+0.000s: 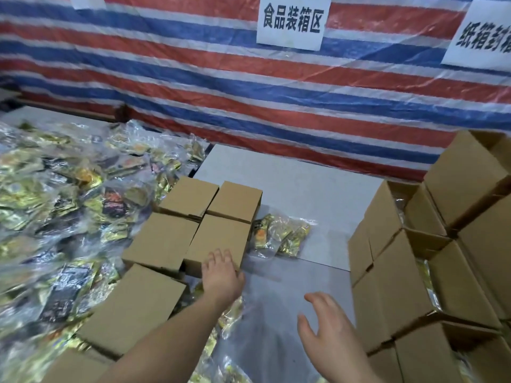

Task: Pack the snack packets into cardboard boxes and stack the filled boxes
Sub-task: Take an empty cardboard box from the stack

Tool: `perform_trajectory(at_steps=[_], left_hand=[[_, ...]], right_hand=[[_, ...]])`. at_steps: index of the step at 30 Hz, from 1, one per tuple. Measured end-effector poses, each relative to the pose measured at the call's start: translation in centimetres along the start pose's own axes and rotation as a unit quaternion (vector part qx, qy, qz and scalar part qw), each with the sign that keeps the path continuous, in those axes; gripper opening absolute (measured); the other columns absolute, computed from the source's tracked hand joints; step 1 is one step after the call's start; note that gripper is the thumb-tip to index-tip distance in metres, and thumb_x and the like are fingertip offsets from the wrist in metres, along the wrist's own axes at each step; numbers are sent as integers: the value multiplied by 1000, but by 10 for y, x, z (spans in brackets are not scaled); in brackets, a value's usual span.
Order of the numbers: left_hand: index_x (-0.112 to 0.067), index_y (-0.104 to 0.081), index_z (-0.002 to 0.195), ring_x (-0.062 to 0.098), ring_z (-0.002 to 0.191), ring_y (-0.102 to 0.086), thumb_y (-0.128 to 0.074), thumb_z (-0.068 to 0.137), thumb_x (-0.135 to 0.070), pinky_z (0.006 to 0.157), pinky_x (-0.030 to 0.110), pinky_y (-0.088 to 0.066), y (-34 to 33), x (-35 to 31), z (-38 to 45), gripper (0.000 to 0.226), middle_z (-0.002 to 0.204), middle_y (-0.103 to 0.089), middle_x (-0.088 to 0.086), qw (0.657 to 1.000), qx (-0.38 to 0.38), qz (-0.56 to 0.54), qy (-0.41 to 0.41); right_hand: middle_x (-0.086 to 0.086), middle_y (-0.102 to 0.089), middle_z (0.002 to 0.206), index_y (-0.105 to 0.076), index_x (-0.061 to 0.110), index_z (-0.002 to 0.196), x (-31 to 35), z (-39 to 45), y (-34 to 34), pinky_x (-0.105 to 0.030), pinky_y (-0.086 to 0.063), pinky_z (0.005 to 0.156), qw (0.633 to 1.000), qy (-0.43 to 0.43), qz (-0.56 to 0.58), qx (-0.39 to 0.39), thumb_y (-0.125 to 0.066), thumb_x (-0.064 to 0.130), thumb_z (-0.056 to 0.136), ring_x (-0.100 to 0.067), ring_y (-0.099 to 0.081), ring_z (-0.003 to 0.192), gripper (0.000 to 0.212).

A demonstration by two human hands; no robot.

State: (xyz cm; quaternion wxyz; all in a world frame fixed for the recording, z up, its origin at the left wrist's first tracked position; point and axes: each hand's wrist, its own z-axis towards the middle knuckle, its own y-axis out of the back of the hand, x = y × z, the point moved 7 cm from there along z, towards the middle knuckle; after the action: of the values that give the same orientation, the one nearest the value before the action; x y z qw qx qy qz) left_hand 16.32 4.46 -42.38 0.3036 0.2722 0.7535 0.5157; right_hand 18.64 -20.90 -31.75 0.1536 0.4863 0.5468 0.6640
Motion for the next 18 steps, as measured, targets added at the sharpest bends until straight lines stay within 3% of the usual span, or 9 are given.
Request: perform_trajectory(at_steps=[4, 9, 15, 18], left_hand=[[-11, 3, 158, 39, 152, -5, -39, 97, -58, 122, 54, -8, -19, -8, 35, 88, 165, -1, 21, 999, 15, 41, 5], [-14, 11, 157, 43, 151, -1, -41, 95, -59, 119, 61, -10, -38, -8, 59, 93, 164, 6, 22, 997, 35, 72, 13], [-8, 8, 157, 45, 150, -5, -43, 100, -37, 119, 60, -18, -40, -5, 60, 82, 165, 1, 21, 992, 45, 114, 7], [-6, -8, 157, 39, 149, -18, -41, 99, -25, 117, 57, -23, -10, -8, 52, 70, 162, -17, 18, 996, 19, 90, 5]], right_hand=[[-7, -63, 122, -66, 5, 121, -13, 10, -7, -34, -47, 96, 1000, -15, 1, -6, -73, 19, 85, -28, -62, 113, 39], [-1, -54, 133, -56, 12, 134, -23, 28, -2, -28, -39, 104, 1000, -6, -13, 12, -60, 30, 94, -19, -53, 125, 44], [5, -47, 139, -47, 18, 142, -34, 38, 0, -24, -32, 109, 999, -20, -17, 24, -49, 37, 99, -13, -44, 130, 47], [4, -47, 139, -48, 18, 142, -32, 46, 3, -24, -33, 108, 999, -21, -15, 24, -49, 36, 100, -13, -45, 130, 46]])
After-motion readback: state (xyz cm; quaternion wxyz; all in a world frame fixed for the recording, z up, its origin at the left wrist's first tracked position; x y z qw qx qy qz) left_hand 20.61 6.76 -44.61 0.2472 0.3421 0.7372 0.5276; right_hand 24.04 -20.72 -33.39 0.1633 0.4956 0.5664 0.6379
